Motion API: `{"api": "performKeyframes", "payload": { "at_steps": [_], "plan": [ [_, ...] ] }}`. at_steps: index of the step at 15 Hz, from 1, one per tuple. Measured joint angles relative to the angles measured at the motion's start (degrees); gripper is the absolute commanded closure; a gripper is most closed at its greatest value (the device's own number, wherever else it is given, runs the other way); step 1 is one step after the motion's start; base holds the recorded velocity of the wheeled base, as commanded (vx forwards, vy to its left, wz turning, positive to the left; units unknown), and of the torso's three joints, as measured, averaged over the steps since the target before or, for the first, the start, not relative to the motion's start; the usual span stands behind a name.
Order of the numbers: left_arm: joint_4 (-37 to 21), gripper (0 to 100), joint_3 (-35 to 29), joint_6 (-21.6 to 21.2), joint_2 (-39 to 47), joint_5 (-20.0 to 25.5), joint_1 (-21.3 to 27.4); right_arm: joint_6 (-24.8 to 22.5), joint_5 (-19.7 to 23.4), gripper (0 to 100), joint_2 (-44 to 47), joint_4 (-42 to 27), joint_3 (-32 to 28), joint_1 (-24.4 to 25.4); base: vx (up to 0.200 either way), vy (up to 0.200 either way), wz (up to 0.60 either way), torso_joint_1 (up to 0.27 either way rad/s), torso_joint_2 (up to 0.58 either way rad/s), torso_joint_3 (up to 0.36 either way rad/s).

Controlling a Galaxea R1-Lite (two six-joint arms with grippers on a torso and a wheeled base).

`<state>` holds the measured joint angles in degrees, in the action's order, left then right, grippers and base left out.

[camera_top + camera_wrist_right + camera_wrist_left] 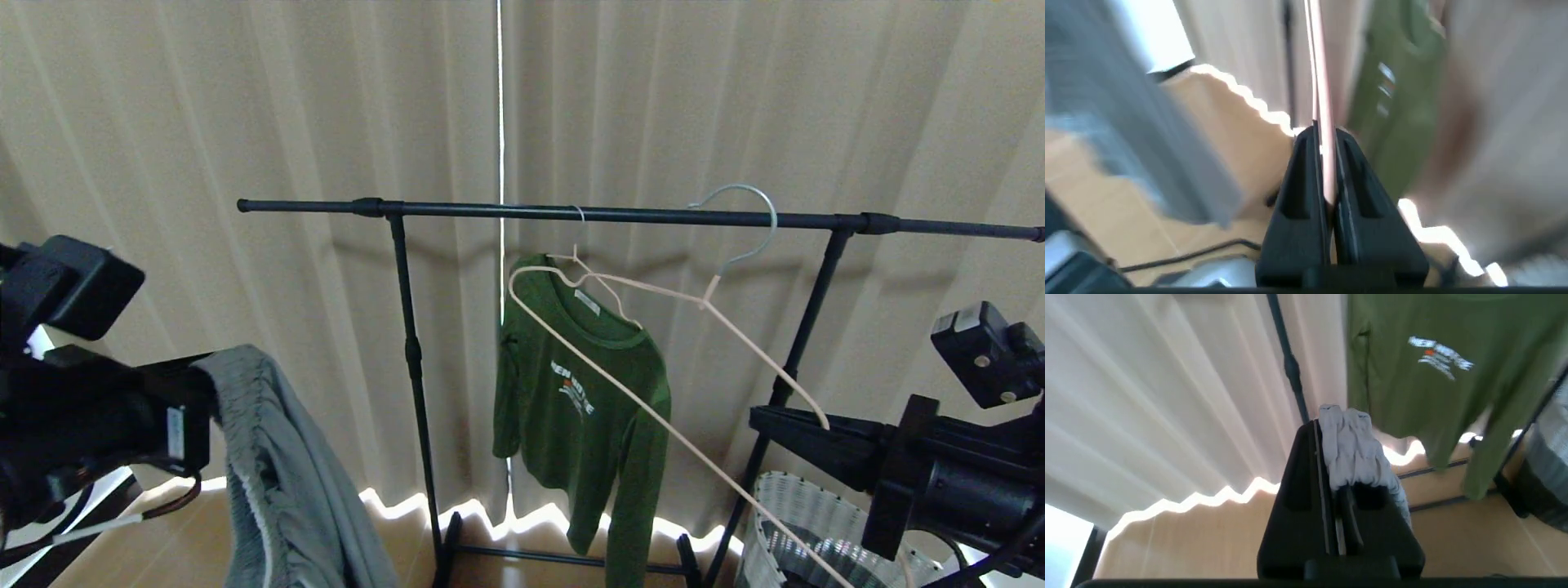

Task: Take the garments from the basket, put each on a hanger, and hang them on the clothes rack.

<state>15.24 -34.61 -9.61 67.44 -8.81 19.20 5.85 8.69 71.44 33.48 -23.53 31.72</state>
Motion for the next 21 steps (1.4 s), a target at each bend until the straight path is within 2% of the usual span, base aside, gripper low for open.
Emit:
{"api": "performKeyframes", "payload": {
  "at_steps": [5,9,14,18,21],
  "plan": [
    [0.1,100,-12.4,6.5,15.0,-9.0,0.9,0.6,0.0,100,8.8,13.8,0.2,6.2,0.000,0.000,0.00,0.000,0.00,0.000],
    [0.2,100,-19.0,8.1,23.0,-15.9,0.0,0.6,0.1,100,13.1,15.0,0.4,12.0,0.000,0.000,0.00,0.000,0.00,0.000],
    [0.3,100,-20.8,8.1,25.9,-16.0,-0.1,0.7,0.1,100,15.3,15.1,0.3,17.2,0.000,0.000,0.00,0.000,0.00,0.000],
    [0.2,100,-21.0,8.1,26.0,-16.1,0.1,1.2,-0.1,100,17.9,15.4,-1.1,18.0,0.000,0.000,0.00,0.000,0.00,0.000],
    [-0.1,100,-20.4,8.0,25.3,-16.5,0.1,4.6,-1.0,100,21.5,16.7,-4.4,17.7,0.000,0.000,0.00,0.000,0.00,0.000]
  ]
}}
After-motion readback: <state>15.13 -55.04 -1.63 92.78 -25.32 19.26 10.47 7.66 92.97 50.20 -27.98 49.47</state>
